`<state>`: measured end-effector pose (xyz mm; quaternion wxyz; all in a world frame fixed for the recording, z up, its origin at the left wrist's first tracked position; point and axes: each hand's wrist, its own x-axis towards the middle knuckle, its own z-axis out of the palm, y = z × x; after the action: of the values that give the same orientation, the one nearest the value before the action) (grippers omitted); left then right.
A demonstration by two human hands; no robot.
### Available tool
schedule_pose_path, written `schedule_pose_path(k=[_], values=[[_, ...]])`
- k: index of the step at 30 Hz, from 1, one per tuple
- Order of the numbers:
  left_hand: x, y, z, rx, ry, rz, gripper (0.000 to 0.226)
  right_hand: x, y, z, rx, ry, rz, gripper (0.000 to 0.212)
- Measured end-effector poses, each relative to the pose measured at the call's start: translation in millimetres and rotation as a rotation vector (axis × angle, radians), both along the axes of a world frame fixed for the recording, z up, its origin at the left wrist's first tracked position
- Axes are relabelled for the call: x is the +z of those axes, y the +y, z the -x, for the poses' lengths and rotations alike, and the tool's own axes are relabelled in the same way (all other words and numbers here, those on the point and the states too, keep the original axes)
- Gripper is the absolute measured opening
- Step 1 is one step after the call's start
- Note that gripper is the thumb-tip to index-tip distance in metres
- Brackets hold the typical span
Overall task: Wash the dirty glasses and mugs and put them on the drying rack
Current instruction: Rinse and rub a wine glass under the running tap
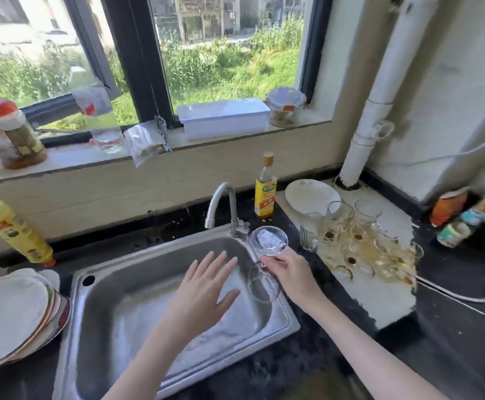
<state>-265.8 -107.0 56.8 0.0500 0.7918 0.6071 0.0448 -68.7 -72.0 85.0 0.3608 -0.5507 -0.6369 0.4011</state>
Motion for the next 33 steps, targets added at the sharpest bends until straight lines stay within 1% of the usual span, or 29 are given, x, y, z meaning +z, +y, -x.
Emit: schedule_pose_path(k=[3,5,7,8,10,12,14,18,20,22,24,28,31,33], values=[[11,-29,-8,-0.12,-0.021,0.025,0.083,11,-46,-14,-0.095,0.028,-0.013,0.021],[15,-50,-18,-0.17,0.0,0.002,0.075,17,-78,-27,-0.169,0.071,0.009,0.023],[17,-72,-32,-0.224,-0.039,0.032,0.064,21,-112,-43,-0.233,0.096,0.009,0.015],[18,-82,-41,-0.268,-0.067,0.038,0.065,23,-129,-51,-0.265,0.114,0.003,0.011],[20,-102,-65,-0.358,-0.129,0.057,0.081,25,-162,-70,-0.332,0.164,-0.011,0.012],[22,-120,-94,-0.442,-0.144,0.052,0.098,29,-195,-93,-0.413,0.2,-0.026,0.016],[31,-138,-125,-0.523,-0.139,0.056,0.101,32,-231,-119,-0.501,0.218,-0.049,0.019],[43,-181,-193,-0.679,-0.136,0.029,0.096,36,-308,-176,-0.669,0.211,-0.116,0.014],[44,-207,-233,-0.77,-0.134,0.017,0.085,34,-350,-207,-0.744,0.219,-0.128,0.014],[43,-239,-274,-0.852,-0.106,0.006,0.069,31,-396,-238,-0.806,0.219,-0.117,0.016],[38,-279,-319,-0.944,-0.127,0.008,0.06,27,-445,-269,-0.874,0.202,-0.118,0.019],[30,-361,-409,-1.089,-0.148,0.076,0.059,22,-540,-334,-1.022,0.161,-0.079,0.018],[24,-403,-463,-1.159,-0.148,0.087,0.058,18,-594,-380,-1.097,0.124,-0.064,0.019],[23,-422,-496,-1.207,-0.185,0.137,0.072,18,-623,-405,-1.145,0.113,-0.057,0.021]])
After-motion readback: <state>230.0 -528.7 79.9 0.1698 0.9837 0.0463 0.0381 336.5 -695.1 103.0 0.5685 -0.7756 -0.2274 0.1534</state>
